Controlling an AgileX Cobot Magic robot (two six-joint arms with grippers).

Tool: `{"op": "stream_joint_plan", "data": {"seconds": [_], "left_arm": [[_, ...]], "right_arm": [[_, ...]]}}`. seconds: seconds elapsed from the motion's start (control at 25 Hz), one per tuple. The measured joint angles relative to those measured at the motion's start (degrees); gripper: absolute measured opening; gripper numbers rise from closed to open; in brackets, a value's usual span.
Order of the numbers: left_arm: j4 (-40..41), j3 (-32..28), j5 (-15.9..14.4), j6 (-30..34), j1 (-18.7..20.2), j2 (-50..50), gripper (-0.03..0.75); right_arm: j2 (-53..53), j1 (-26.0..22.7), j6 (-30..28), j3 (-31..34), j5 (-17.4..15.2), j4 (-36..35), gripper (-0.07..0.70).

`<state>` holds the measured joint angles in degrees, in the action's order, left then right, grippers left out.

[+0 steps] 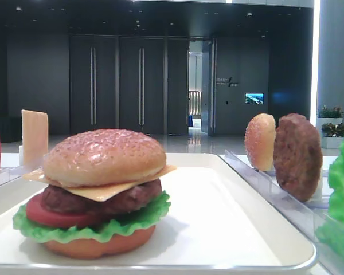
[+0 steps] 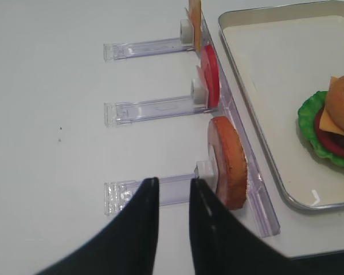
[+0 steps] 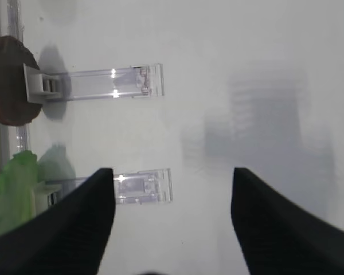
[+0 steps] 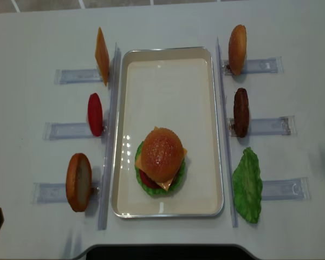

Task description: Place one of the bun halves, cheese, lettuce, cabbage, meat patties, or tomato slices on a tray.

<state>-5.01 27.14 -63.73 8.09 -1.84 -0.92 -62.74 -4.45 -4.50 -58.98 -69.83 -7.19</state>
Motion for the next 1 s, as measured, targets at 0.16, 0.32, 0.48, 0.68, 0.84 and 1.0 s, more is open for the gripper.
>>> {"op": "stream_joint_plan", "data": {"seconds": [0.16,0.32,0.48,0.68,0.84,1.0], "left_arm": [[0.00,0.00,0.00,0.00,0.00,0.00,0.139],[0.00,0.00,0.00,0.00,0.00,0.00,0.139],[0.00,0.00,0.00,0.00,0.00,0.00,0.139],[0.00,0.00,0.00,0.00,0.00,0.00,0.139],[0.00,0.00,0.00,0.00,0.00,0.00,0.139],[0.00,0.00,0.00,0.00,0.00,0.00,0.139]], "right_arm": [[8.04,0.00,-0.11,3.37,-0.25,0.25,0.415],[17.80,0.00,-0.17,5.23,-0.25,0.30,0.414],[24.90,0.00,-0.17,8.28,-0.25,0.35,0.414],[32.48,0.00,-0.56,13.27,-0.31,0.54,0.414],[37.79,0.00,-1.80,17.70,0.27,1.46,0.414],[42.81,0.00,-2.62,22.09,3.01,1.96,0.414]]}}
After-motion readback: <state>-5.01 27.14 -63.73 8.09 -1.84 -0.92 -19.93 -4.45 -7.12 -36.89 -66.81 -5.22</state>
